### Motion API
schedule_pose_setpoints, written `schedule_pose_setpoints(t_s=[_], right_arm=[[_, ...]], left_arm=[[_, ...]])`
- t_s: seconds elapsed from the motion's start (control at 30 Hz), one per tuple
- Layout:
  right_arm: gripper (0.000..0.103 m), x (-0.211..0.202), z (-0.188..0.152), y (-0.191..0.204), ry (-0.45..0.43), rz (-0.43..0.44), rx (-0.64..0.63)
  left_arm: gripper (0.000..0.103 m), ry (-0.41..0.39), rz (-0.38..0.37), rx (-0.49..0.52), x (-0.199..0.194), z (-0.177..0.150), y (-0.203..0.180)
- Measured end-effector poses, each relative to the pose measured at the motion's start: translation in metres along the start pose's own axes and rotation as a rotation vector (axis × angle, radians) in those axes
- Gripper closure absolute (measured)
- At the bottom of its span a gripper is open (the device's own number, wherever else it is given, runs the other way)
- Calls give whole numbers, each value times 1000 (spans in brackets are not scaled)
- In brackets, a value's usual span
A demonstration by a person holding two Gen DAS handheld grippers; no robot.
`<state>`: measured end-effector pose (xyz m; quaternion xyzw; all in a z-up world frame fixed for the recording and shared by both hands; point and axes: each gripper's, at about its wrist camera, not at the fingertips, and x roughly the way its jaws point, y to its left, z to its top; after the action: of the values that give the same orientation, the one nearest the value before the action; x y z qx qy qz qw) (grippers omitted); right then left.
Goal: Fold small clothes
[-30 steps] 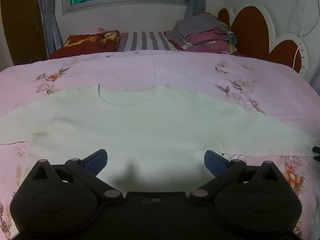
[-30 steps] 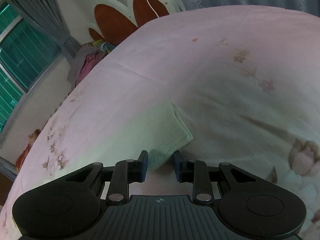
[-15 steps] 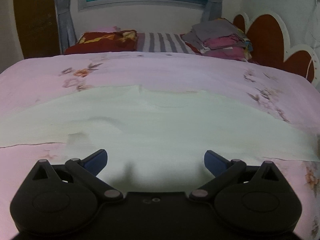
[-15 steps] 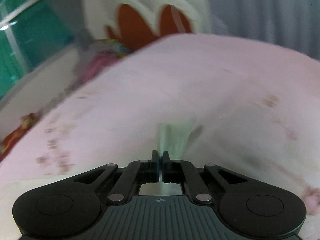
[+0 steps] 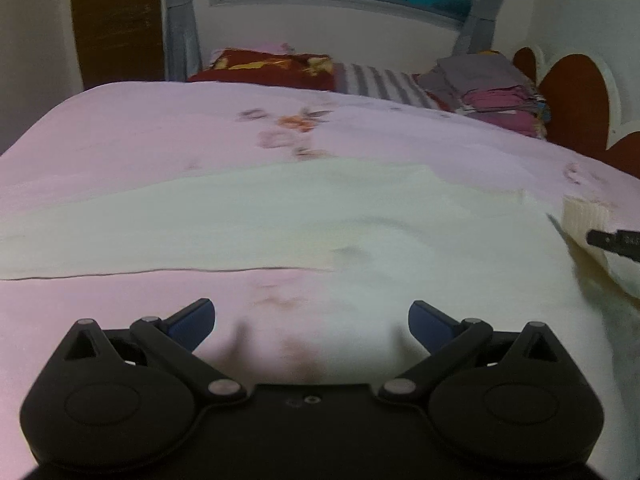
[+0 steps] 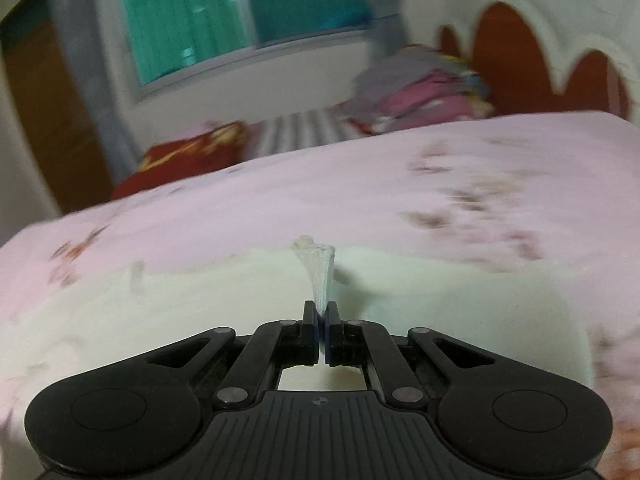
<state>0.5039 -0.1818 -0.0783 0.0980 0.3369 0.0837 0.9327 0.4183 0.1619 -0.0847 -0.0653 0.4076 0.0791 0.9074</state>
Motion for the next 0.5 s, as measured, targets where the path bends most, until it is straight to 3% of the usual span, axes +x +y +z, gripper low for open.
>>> schedule_pose_setpoints(t_s=[0.2,0.4,0.43,0.5], right_arm=[[102,40,-26,102,52,110,-145],[101,76,-54,153,114,165,-228],[96,83,-55,157,108,147,-246],[55,78,-62,163,75,156,-285]], left_arm=[[8,-76,-58,-55,-14,-2,41],[8,-69,-67,-76,-9,4,54],[6,-69,-72,-74,-8,5,54],[5,-71,-85,-67,-6,7,52]])
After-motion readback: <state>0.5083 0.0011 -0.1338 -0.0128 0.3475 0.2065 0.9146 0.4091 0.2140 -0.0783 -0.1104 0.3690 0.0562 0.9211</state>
